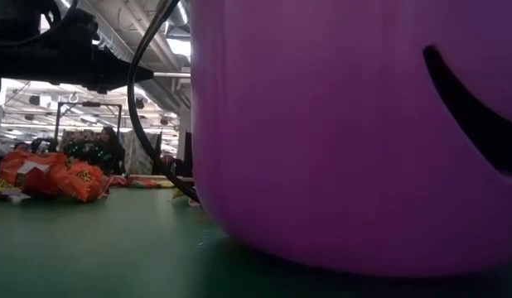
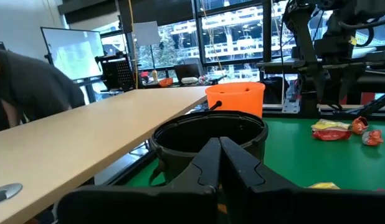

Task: Sort candy
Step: Put the red candy into the black bucket

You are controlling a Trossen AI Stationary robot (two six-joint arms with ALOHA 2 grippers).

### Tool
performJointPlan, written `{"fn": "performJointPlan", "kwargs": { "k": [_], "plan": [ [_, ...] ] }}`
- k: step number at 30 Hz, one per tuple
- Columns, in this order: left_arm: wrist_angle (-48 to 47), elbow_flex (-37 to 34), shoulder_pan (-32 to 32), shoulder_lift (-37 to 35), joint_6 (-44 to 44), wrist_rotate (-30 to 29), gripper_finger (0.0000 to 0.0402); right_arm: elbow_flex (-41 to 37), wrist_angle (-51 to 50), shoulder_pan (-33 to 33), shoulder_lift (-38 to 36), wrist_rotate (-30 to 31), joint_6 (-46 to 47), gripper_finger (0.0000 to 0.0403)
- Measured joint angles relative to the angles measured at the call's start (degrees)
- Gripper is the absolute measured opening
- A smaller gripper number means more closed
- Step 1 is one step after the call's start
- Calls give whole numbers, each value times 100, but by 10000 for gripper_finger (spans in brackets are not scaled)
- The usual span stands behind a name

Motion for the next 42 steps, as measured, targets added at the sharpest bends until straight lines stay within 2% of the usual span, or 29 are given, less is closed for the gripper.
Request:
{"fn": "performJointPlan", "kwargs": {
  "k": [9,24,29,37,42],
  "plan": [
    [0,0,0,0,1,0,0,-6,-448,0,88,-97,468,198],
    [-2,0,0,0,37,96,0,-593,26,-20,757,-104,925,198],
    [-2,0,0,0,39,105,0,-592,200,-424,864,-481,936,198],
    [-2,0,0,0,39,152,0,-598,308,-1148,904,-724,602,198],
    [-4,-1,0,0,17,153,0,-1034,1014,-1362,902,-1096,463,198]
  ]
}}
